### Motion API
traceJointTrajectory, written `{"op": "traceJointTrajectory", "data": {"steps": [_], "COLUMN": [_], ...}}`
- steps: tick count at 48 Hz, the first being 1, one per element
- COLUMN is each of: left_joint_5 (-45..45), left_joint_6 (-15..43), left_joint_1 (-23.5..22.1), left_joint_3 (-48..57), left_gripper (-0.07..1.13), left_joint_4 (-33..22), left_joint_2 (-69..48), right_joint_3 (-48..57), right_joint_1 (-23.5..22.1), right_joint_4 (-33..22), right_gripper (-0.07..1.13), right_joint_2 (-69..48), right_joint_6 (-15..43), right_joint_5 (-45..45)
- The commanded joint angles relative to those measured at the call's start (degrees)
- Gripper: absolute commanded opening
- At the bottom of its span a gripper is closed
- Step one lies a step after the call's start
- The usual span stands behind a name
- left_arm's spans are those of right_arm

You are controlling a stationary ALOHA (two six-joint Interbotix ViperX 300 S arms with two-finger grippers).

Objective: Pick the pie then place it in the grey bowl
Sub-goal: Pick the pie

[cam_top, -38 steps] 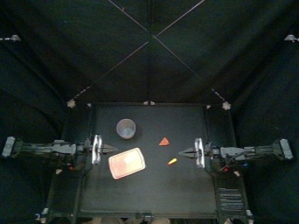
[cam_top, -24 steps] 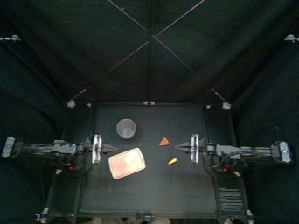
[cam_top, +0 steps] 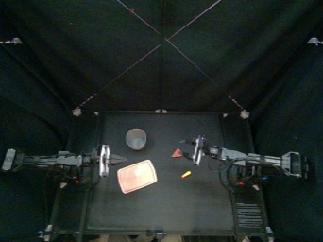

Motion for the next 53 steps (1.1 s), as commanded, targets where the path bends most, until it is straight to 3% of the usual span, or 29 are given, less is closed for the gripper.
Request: {"op": "traceJointTrajectory", "data": {"steps": [1, 8, 19, 26, 34, 48, 53], "left_joint_5": [-0.53, -0.53, -0.62, -1.32, -3.6, -4.83, -4.75], "left_joint_6": [0.09, 0.09, 0.09, 0.09, 0.09, 0.0, -0.09], "left_joint_1": [0.09, 0.26, 1.32, 2.29, 3.16, 3.43, 3.43], "left_joint_3": [-0.62, -0.18, 0.09, 0.53, 1.32, 2.11, 2.9], "left_gripper": [0.03, 0.03, 0.03, 0.03, 0.03, 0.03, 0.03], "left_joint_4": [0.18, 0.18, 0.18, 0.18, 0.09, -0.09, -0.18], "left_joint_2": [0.35, 0.35, 0.26, 0.26, 0.26, 0.35, 0.26], "right_joint_3": [-2.2, -5.45, -13.97, -16.35, -18.9, -30.23, -31.55], "right_joint_1": [-1.85, -2.29, -2.11, -1.32, 0.7, 0.35, -1.14], "right_joint_4": [0.44, -0.26, -6.77, -10.2, -9.32, 3.34, 5.54], "right_gripper": [1.07, 1.06, 1.06, 1.06, 1.06, 1.06, 1.06], "right_joint_2": [0.88, 3.43, 9.67, 14.94, 23.82, 37.53, 39.2], "right_joint_6": [0.0, -0.35, -1.41, -2.11, -8.79, -30.32, -35.07], "right_joint_5": [0.09, 8.17, 35.07, 41.66, 46.76, 55.2, 56.16]}}
